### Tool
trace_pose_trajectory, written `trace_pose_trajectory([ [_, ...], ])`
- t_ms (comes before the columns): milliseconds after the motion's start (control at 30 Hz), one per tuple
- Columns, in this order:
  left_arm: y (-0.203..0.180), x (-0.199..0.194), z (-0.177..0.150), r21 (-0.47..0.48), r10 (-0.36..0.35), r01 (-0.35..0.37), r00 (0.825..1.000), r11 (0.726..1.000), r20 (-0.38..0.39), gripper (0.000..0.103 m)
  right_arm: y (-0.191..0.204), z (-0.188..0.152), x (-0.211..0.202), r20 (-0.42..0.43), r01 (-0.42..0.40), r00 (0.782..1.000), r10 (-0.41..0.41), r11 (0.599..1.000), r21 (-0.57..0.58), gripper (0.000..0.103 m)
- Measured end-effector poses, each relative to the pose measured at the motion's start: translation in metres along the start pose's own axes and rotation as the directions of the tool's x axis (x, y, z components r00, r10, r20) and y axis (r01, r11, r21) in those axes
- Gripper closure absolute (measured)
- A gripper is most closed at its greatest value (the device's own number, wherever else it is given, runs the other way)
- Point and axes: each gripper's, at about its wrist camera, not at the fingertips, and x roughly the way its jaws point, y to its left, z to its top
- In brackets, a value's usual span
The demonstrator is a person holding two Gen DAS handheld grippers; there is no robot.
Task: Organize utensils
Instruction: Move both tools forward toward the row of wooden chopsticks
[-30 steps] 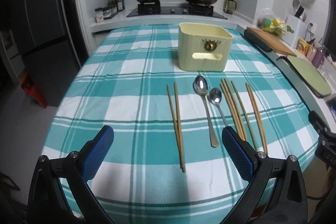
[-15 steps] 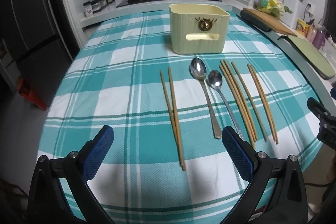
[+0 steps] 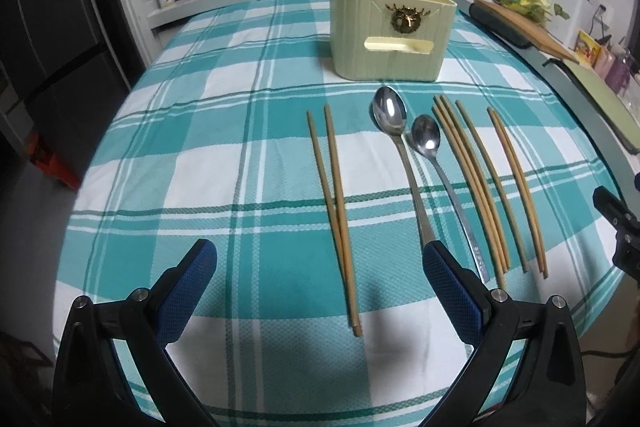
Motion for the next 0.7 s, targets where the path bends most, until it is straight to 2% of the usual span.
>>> trace_pose_trajectory([
  [300,0.010,0.014,0.006,-0.035,-0.004,0.003,1.000,0.999,-0.017,0.001,0.003,0.005,0.012,-0.017,0.002,1.000,-0.003,1.000,-0.011,0.000],
  [433,0.018,0.026,0.013,-0.075,-0.008,0.005,0.999,0.997,-0.035,0.001,-0.002,0.005,0.018,-0.013,-0.017,1.000,0.017,1.000,0.025,0.000],
  [633,0.013,0.046,0.027,-0.070,-0.027,0.024,0.998,0.997,-0.053,0.001,-0.006,0.005,0.030,-0.021,-0.045,0.999,0.047,0.997,0.055,0.000],
  [700,0.013,0.052,0.038,-0.054,0.004,-0.006,1.000,0.999,-0.031,0.001,-0.007,0.005,0.034,-0.027,-0.052,0.998,0.053,0.997,0.061,0.000],
])
